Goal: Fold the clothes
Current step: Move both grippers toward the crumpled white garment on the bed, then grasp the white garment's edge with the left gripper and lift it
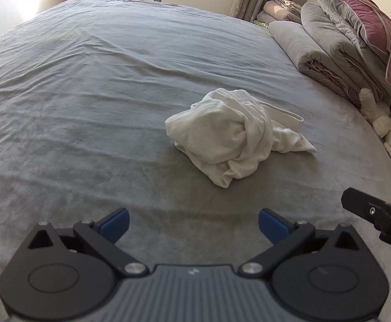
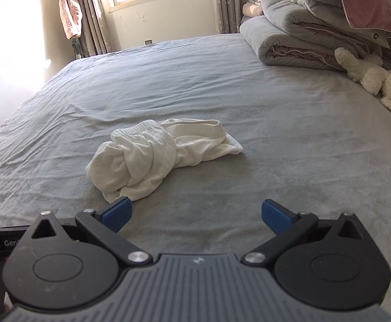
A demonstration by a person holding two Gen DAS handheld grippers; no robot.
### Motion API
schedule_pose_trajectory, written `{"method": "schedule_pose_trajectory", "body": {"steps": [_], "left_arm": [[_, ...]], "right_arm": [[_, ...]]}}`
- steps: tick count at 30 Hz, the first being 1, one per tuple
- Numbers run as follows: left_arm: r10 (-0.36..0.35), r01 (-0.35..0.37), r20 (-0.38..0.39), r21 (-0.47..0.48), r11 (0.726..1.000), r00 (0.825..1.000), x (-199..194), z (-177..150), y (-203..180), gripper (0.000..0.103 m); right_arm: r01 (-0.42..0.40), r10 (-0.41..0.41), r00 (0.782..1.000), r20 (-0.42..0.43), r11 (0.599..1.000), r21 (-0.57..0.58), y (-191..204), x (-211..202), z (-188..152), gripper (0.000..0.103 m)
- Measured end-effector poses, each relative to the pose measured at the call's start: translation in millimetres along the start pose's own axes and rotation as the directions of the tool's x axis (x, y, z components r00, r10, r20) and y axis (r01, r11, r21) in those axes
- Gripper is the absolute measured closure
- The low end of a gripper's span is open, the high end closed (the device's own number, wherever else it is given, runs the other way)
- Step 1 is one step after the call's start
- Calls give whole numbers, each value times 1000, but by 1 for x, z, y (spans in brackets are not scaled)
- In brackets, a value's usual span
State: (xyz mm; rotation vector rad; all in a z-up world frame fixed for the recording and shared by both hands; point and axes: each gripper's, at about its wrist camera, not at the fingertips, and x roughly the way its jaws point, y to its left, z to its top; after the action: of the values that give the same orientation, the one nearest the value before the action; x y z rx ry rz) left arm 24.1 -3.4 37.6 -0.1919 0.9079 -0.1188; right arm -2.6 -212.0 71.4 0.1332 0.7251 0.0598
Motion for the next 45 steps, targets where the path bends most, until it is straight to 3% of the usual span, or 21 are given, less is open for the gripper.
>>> {"method": "schedule_pose_trajectory", "body": {"steps": [3,10,18,30,36,45], "left_arm": [[0,0,13,27,1000,1000,0,-1,-3,1],[120,-123,32,118,985,992,3,-7,-10,0],[163,-169,57,143,975,985,-3,-7,-10,1],[244,-259,97,204,944,965,-2,-9,-14,1],[223,-233,74,205,950,972,3,-9,-12,1],[72,-70,-14,147,987,997,26,-1,-7,1]], "right_arm": [[-2,2,1000,0,1000,23,-7,3,-2,0],[12,-9,999,-39,997,77,-24,7,-14,0],[17,-15,999,-29,997,71,-27,12,-18,0],[79,-76,991,-111,996,28,-27,24,-23,0],[96,-91,981,-172,995,19,-29,35,-28,0],[97,-89,953,-289,995,16,-35,63,-44,0]]}}
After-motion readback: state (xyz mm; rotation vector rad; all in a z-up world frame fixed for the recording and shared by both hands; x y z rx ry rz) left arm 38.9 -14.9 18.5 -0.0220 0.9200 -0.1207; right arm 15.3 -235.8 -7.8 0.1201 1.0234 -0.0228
